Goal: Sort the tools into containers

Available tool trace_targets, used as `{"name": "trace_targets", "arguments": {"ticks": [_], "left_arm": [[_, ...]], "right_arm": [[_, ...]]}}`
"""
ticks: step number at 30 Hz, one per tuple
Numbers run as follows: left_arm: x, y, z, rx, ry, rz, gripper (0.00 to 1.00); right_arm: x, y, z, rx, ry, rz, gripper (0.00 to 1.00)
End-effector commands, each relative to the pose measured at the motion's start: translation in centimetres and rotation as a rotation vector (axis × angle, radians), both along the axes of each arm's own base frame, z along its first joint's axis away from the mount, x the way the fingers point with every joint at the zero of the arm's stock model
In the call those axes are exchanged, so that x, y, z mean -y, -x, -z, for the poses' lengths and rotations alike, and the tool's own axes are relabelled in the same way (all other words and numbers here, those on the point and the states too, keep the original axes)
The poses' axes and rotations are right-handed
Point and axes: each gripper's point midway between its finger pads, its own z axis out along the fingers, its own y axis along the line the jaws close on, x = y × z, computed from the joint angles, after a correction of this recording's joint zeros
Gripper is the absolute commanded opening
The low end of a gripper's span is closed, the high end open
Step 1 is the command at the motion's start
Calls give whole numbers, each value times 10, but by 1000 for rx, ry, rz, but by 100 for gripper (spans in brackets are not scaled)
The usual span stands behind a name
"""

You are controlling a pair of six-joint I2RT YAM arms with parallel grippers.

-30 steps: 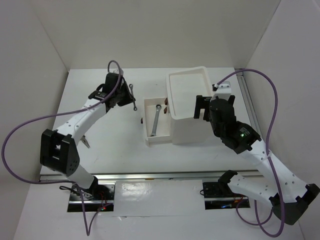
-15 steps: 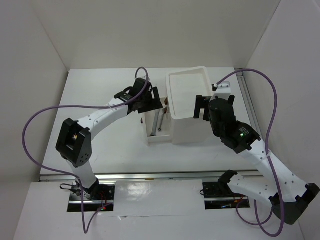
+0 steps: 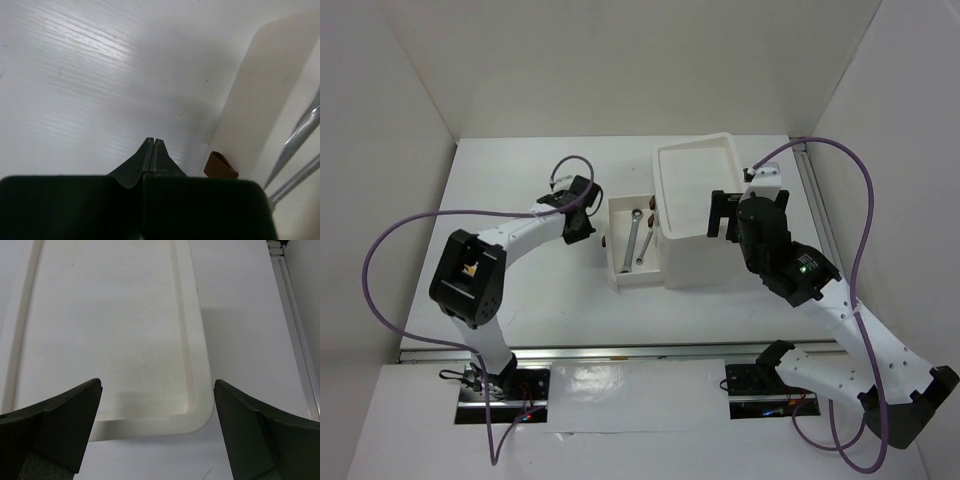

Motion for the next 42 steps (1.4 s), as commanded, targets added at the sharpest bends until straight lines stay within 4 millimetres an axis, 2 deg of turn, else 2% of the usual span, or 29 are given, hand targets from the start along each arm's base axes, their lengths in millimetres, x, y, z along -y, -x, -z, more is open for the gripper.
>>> {"name": "trace_targets", "arguments": {"ticks": [1,2,4,5,6,8,10,11,12,13,14,15,19,23,25,27,29,30,32,33,34,35,36,37,38,39,40,41,42], "left_arm": [[21,-18,10,50,37,107,0],[33,-16,16,48,84,163,0],[49,-22,12,79,142,229,0],[66,-34,2,152,205,292,0],[82,-27,2,140,281,352,0],[94,-29,-4,172,324,422,0],[122,-27,-9,192,385,511,0],[128,-28,-15,211,411,534,0],[143,-22,-10,197,456,577,0],[157,-24,-18,216,501,598,0],[161,-23,-15,207,530,600,0],[178,-15,-18,196,564,635,0],[218,-3,-20,205,655,680,0],[233,12,-15,178,731,717,0],[230,13,-15,181,726,710,2],[231,16,-20,194,742,729,6],[225,18,-23,195,811,748,8],[222,17,-26,193,818,747,11],[202,16,-21,200,809,709,17],[190,14,-15,180,777,658,25],[163,-9,-11,202,677,521,38],[124,10,14,14,556,331,49],[88,-3,12,38,407,188,59],[59,-3,-4,65,338,113,66],[32,13,-4,12,252,33,73],[12,17,-12,24,197,-13,78],[-15,13,-26,57,142,-85,78],[-30,17,-35,58,117,-120,84],[-47,31,-45,37,90,-142,84]], "right_arm": [[-5,-2,-4,16,-19,-5,100],[-5,-2,-4,16,-19,-5,100],[-5,-2,-4,16,-11,-8,100],[-7,-2,-3,13,-14,-18,100],[-7,-2,2,-6,1,-18,100],[-7,-2,6,-29,10,-15,100],[-6,-3,7,-36,21,-6,100],[-7,-4,10,-43,26,-6,100],[-9,-4,10,-46,23,-14,100],[-9,-4,10,-46,15,-11,100],[-12,-5,9,-42,5,-22,100],[-13,-6,7,-34,0,-23,100],[-13,-6,7,-34,-1,-23,100],[-13,-6,7,-34,-1,-23,100],[-12,-5,11,-42,5,-22,100],[-15,-6,5,-20,-16,-31,100],[-16,-5,10,-21,-21,-41,100],[-18,-5,3,2,-43,-50,100],[-18,-3,6,-2,-37,-63,100],[-18,-3,6,-2,-37,-63,100],[-15,-2,-2,18,-44,-49,100],[-15,-2,-2,18,-44,-49,100],[-10,0,-14,41,-47,-44,100],[-10,0,-18,50,-53,-44,100],[-11,3,-28,69,-64,-63,100],[-10,4,-38,98,-85,-64,100],[-13,8,-55,134,-110,-99,100],[-14,10,-64,157,-131,-113,100],[-16,13,-72,179,-141,-133,100]]}}
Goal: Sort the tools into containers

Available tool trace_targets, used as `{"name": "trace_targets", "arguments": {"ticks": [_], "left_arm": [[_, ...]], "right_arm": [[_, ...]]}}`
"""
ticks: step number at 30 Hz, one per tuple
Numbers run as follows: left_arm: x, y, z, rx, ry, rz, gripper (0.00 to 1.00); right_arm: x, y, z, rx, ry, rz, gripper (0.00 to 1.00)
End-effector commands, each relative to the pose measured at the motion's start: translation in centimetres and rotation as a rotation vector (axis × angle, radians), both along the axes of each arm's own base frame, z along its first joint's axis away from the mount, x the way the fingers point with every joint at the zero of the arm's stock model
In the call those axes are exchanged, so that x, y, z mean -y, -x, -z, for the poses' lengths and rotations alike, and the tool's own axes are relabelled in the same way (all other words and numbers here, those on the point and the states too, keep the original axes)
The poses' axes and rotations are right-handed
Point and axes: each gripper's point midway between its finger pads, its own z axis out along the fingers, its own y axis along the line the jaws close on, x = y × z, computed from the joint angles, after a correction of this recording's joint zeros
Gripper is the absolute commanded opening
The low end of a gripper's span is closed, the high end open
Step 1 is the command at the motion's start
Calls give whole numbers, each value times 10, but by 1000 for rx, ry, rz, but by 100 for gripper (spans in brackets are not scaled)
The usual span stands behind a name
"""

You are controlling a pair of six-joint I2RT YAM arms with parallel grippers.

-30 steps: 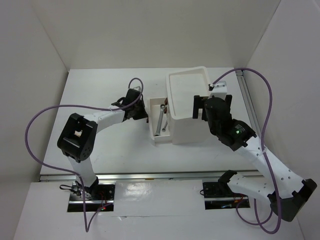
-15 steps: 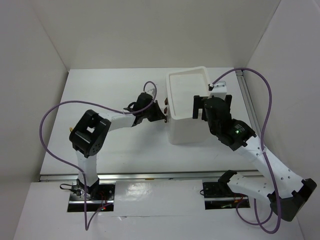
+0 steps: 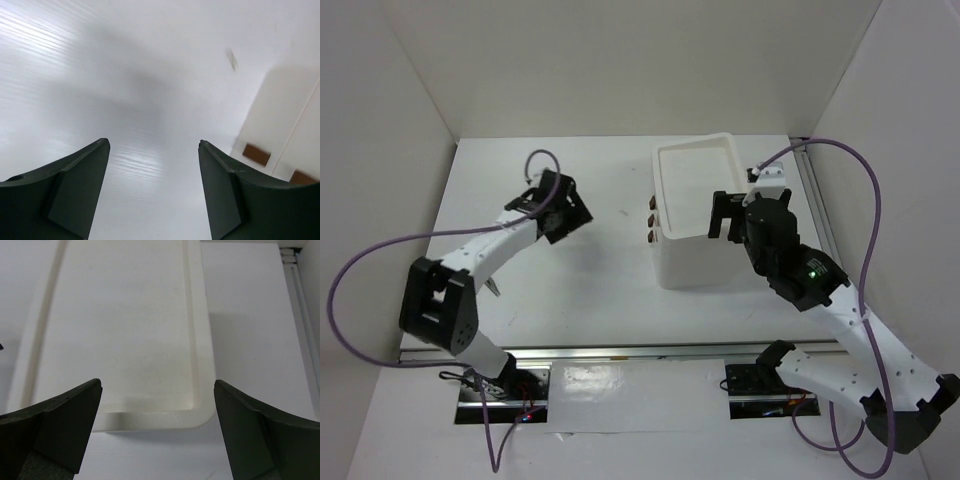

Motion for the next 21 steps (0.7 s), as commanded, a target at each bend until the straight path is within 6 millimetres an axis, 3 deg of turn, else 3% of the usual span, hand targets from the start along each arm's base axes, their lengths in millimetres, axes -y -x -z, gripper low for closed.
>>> {"name": "trace_targets", "arguments": {"ticks": [1,3,4,5,7,8,9,11,15,19,21], "left_arm": [[-94,31,-42,-52,-240,-244,84],[-137,48,-51,-79,-267,-362,84],[-139,56,-53,-86,-271,-362,84],[-160,61,-54,-99,-270,-423,84],[-181,72,-52,-117,-258,-456,84],[-202,70,-53,-117,-245,-510,83],[-211,71,-50,-125,-256,-484,82],[-229,58,-43,-126,-222,-483,79],[-236,25,-27,-107,-235,-378,77],[-261,14,-8,-141,-268,-396,78],[-274,18,4,-182,-279,-428,78]], "right_arm": [[-14,12,-80,198,-164,-107,100],[-10,15,-104,245,-177,-111,100],[-9,17,-106,245,-177,-111,100],[-7,18,-110,246,-178,-111,100],[-4,21,-106,225,-160,-101,100],[-3,22,-110,233,-176,-99,100],[-1,25,-110,233,-176,-99,100],[-8,28,-101,210,-209,-131,100],[-25,39,-83,187,-242,-244,100],[-38,53,-80,197,-292,-346,100],[-46,59,-80,197,-308,-406,100]]}}
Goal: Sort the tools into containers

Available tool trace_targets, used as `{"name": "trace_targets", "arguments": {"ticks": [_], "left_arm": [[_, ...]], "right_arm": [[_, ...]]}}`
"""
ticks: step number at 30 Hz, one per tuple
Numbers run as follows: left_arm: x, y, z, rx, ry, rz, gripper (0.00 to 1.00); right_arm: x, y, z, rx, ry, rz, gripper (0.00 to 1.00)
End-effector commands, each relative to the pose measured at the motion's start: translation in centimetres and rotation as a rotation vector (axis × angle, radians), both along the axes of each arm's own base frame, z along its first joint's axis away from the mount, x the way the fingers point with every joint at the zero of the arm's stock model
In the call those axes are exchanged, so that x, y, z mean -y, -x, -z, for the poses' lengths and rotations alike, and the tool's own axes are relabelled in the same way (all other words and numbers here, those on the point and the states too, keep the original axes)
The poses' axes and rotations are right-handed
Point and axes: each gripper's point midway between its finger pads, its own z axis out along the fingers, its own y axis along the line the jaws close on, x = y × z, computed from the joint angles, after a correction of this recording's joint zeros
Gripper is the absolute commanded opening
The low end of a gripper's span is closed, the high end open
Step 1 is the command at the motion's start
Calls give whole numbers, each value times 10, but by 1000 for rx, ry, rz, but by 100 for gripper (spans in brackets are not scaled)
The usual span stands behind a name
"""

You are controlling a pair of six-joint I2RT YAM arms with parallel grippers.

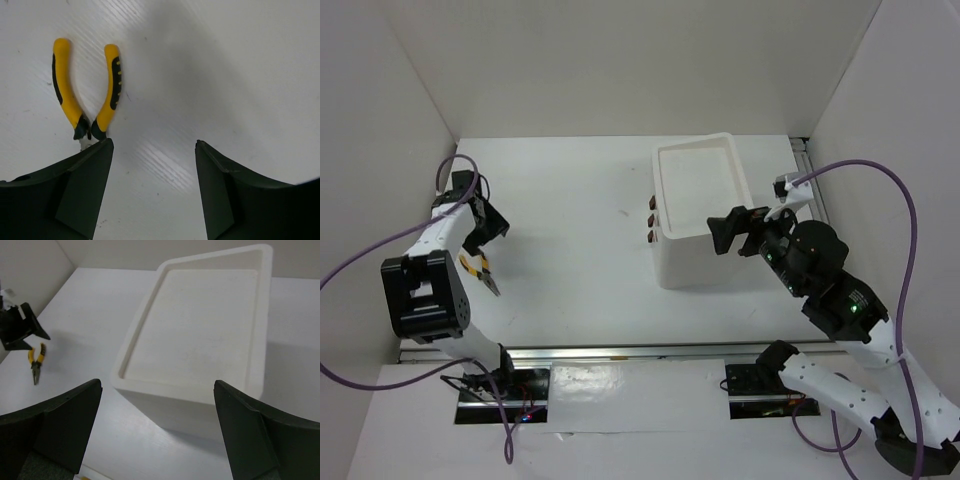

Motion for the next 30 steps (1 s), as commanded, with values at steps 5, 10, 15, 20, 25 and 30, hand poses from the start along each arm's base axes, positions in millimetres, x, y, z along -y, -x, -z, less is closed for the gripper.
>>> {"name": "trace_targets", "arguments": {"ticks": [5,10,15,20,25,30], "left_arm": [[-43,-12,18,-9,-14,-50,77],[-55,-12,41,-67,-12,-71,76],[-50,-11,67,-120,49,-62,74],[-44,4,100,-241,88,-62,55],[-40,12,106,-292,110,-49,0],[-11,-19,41,-133,90,93,0]], "right_arm": [[-22,21,-19,63,-99,-160,100],[-22,26,-20,72,-107,-180,100],[-18,31,-29,96,-124,-181,100],[-9,31,-33,113,-132,-144,100],[-5,29,-33,115,-131,-120,100],[-6,23,-35,108,-125,-98,100]]}}
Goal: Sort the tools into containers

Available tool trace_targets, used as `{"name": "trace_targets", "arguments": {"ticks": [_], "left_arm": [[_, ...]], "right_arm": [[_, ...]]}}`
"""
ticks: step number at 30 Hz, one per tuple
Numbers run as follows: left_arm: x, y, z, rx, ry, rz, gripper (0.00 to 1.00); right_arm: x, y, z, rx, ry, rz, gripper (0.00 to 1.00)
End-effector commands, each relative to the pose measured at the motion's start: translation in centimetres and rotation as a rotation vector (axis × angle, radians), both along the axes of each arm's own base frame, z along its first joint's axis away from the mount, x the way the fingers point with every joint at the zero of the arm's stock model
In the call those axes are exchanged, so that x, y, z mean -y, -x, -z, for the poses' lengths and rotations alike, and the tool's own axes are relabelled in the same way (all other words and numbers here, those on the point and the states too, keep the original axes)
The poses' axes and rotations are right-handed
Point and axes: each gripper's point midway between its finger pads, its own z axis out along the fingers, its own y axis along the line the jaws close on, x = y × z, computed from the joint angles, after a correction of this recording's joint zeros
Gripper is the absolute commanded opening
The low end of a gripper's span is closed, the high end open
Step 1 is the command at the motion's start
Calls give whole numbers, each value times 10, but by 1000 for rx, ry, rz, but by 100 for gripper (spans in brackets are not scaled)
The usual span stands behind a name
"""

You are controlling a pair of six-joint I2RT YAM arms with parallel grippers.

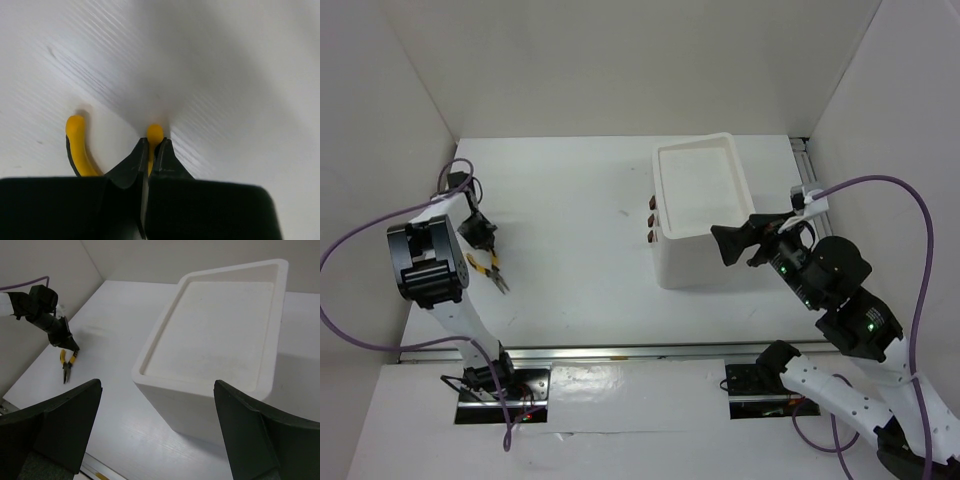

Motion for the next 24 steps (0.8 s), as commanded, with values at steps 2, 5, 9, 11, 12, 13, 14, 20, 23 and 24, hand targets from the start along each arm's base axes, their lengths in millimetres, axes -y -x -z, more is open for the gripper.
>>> {"name": "trace_targets", "arguments": {"ticks": [2,5,9,11,12,13,14,20,23,24], "left_arm": [[51,-15,-77,184,34,191,0],[97,-19,-172,493,58,319,0],[172,6,-270,781,186,501,0],[211,22,-315,922,250,577,0],[227,21,-335,991,289,623,0],[248,26,-346,1018,335,675,0],[262,24,-359,1058,371,704,0],[381,25,-428,1195,546,967,0],[439,15,-446,1212,587,1064,0],[452,12,-448,1207,601,1081,0]], "right_arm": [[3,-6,-18,40,-39,41,100],[11,-10,-15,33,-31,88,100],[23,-11,-9,28,-36,155,100],[28,-12,-3,24,-31,184,100],[32,-14,-3,25,-31,205,100],[32,-14,-3,25,-31,205,100],[35,-13,-4,22,-27,221,100],[40,-18,3,6,-19,266,100],[38,-26,14,-22,12,286,100],[40,-27,14,-21,13,298,100]]}}
